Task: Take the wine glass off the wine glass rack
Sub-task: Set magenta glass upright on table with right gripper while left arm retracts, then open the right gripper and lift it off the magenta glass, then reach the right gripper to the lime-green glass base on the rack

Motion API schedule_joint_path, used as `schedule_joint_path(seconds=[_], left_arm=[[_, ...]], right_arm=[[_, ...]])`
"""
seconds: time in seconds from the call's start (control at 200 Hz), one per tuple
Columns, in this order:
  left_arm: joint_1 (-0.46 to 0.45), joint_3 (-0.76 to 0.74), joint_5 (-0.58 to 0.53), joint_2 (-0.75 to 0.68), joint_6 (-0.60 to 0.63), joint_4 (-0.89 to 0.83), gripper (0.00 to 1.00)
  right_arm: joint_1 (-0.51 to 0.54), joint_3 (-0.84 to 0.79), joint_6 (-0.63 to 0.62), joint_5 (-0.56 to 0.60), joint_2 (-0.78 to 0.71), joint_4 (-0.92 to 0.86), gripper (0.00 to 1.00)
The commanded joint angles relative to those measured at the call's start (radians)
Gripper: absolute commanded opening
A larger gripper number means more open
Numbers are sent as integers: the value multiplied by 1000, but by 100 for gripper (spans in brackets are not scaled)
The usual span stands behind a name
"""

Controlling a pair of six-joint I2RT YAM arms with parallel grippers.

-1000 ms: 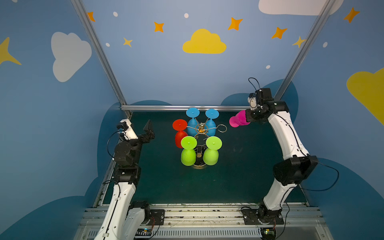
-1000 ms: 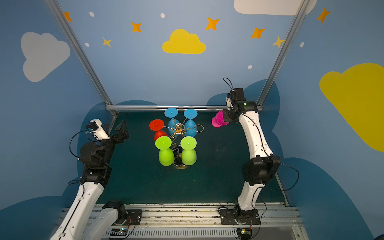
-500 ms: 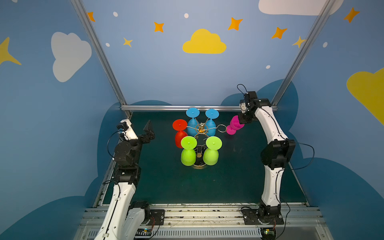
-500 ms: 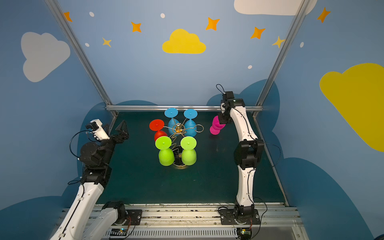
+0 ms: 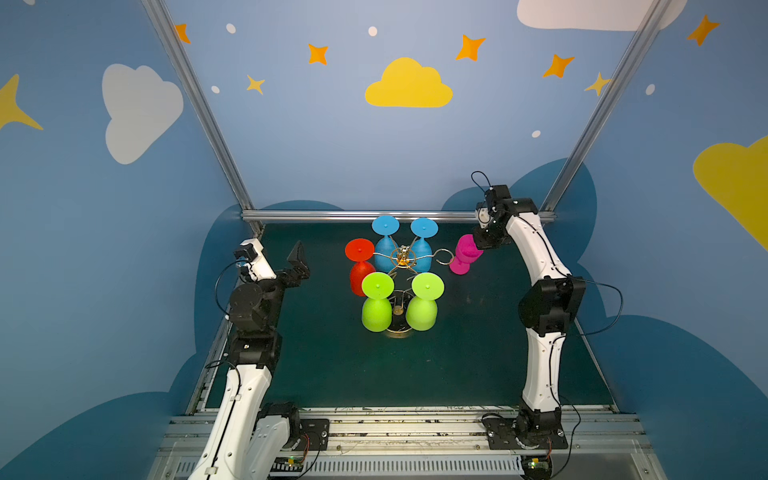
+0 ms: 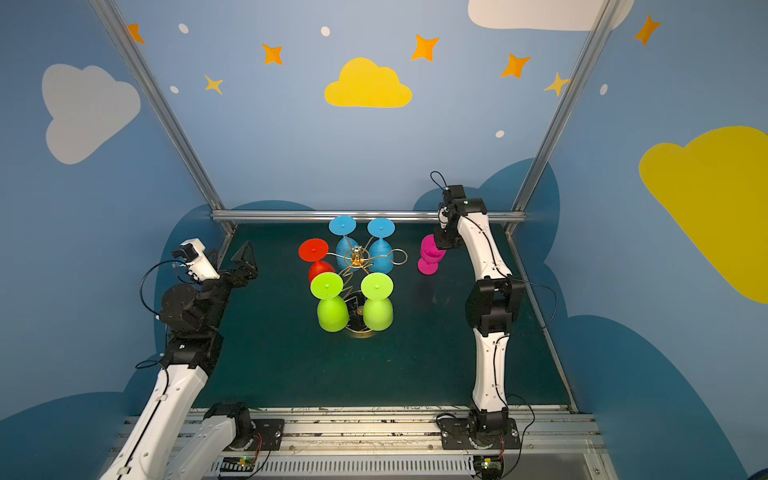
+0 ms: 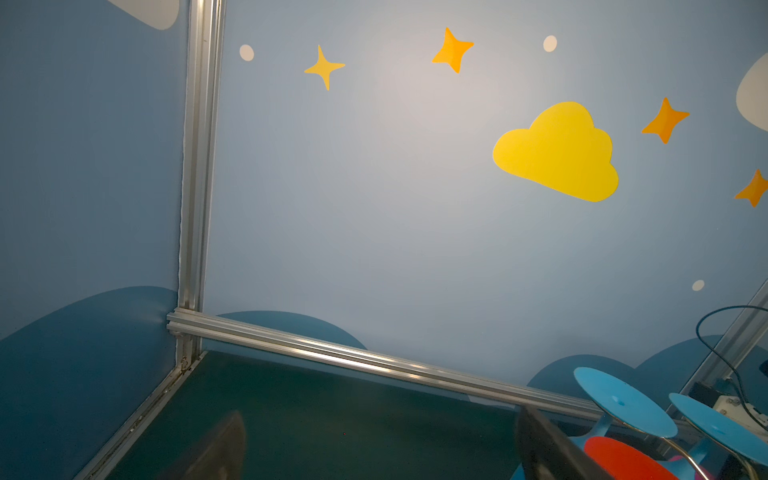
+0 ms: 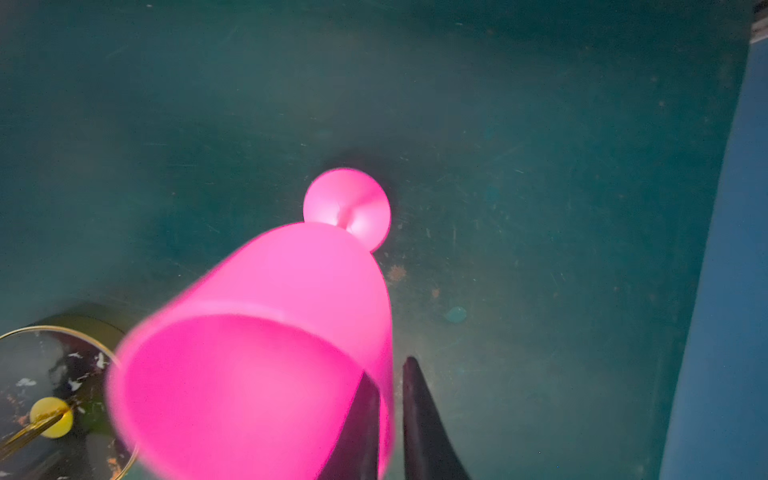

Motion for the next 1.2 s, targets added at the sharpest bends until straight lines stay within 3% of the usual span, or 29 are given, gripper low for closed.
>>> schedule_joint_path(seconds=[0.0,0.345,0.596,0.766,0.856,0.946,1.051,1.196], left_arm=[[4,0,-11,-8,3,1,100],[5,-1,-18,-10,4,-3,100],[4,-3,-19,-9,1,-3,100],[4,-2,-24,-9,-2,-6,100],[5,-3,-21,-7,-5,-6,100],[5,0,-18,-8,-8,-6,100],[5,0,-16,-10,-11,-6,100],[4,-3,-14,-9,-17,-6,100]], right_arm=[[-2,41,26,-56,0,11,22],[-46,67,81,-156,-64,37,35],[-84,-7,173,-338,-241,71,34],[-101,-335,280,-494,-509,224,33],[-101,-611,297,-614,-715,446,34],[-102,-883,421,-671,-931,689,36],[-93,-1018,487,-699,-1100,737,39],[-69,-1139,603,-785,-1226,792,41]])
